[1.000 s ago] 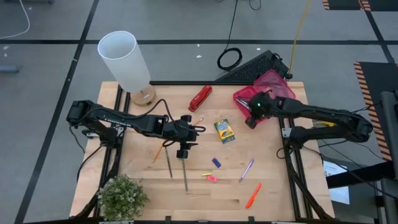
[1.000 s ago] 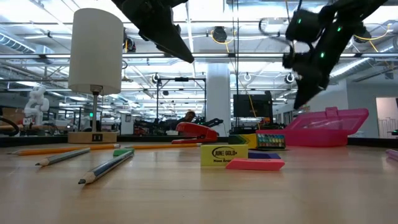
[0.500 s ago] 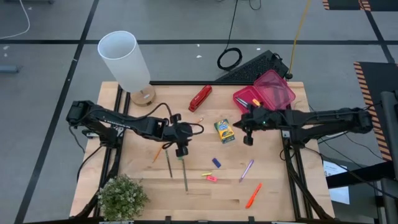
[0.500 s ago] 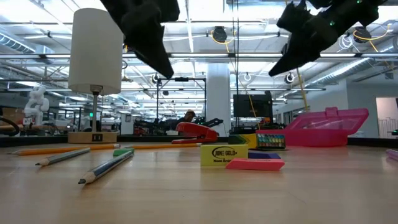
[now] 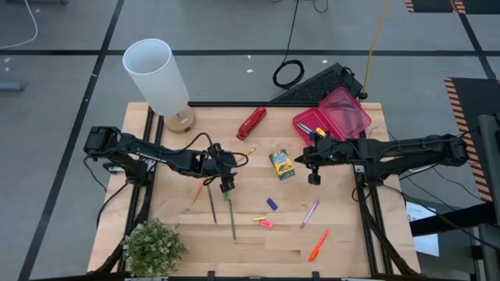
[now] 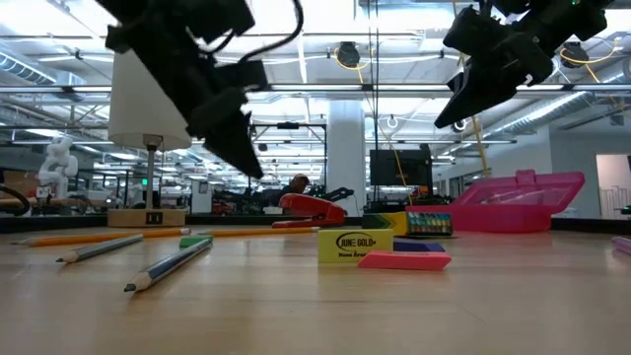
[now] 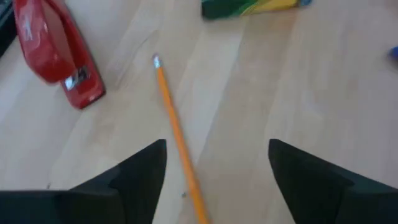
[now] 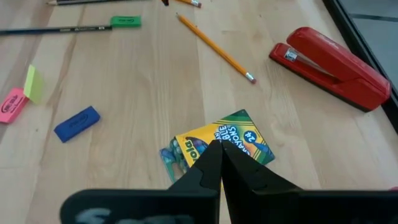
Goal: Pack school essentials
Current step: Put the right orange pencil into the pink supply box
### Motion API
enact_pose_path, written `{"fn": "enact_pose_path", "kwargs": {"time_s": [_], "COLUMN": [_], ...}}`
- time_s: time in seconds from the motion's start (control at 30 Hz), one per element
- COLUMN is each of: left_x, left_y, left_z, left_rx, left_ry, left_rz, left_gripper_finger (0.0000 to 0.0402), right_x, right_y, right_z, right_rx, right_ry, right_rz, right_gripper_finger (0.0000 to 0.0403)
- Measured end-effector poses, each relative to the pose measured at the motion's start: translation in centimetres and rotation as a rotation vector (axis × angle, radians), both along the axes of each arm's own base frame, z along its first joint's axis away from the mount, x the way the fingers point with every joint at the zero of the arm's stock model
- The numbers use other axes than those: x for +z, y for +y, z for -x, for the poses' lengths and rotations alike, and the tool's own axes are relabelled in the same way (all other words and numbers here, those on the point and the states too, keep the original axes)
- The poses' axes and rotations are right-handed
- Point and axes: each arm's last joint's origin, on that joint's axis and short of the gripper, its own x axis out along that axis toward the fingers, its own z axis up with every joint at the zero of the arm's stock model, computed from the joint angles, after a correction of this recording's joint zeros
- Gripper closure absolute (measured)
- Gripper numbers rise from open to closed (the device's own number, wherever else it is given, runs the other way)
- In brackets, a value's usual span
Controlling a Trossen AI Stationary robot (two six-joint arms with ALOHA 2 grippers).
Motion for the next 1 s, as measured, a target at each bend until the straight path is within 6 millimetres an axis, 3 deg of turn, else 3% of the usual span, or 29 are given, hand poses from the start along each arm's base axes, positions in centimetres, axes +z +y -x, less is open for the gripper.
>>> {"fn": "enact_pose_path", "kwargs": {"time_s": [0.13,0.3,0.6,1.0], "left_x": [-0.9,-2.2,-4.3,-5.6], "left_y": [1.4,2.4,2.4,2.4], "left_z": [0.4,0.9,-0.1,-0.2], "left_rx": [0.054,0.081,0.047,0.085], "left_ry": [-0.006,0.011,0.030,0.064], "left_rz": [0.006,0.001,-0.003,0.016], "left_gripper_finger": [0.0104,0.0136,0.0193,0.0215], "right_x": [0.0,0.0,0.0,0.0], "right_y": [0.0,0.0,0.0,0.0], "right_z": [0.0,0.0,0.0,0.0], "right_rx": [0.011,0.034,0.040,0.041], "right_ry": [0.003,0.008,0.011,0.010], "right_rz": [0.015,0.042,0.050,0.050], "right_gripper_finger": [0.0403,0.0403,0.0403,0.0403]}}
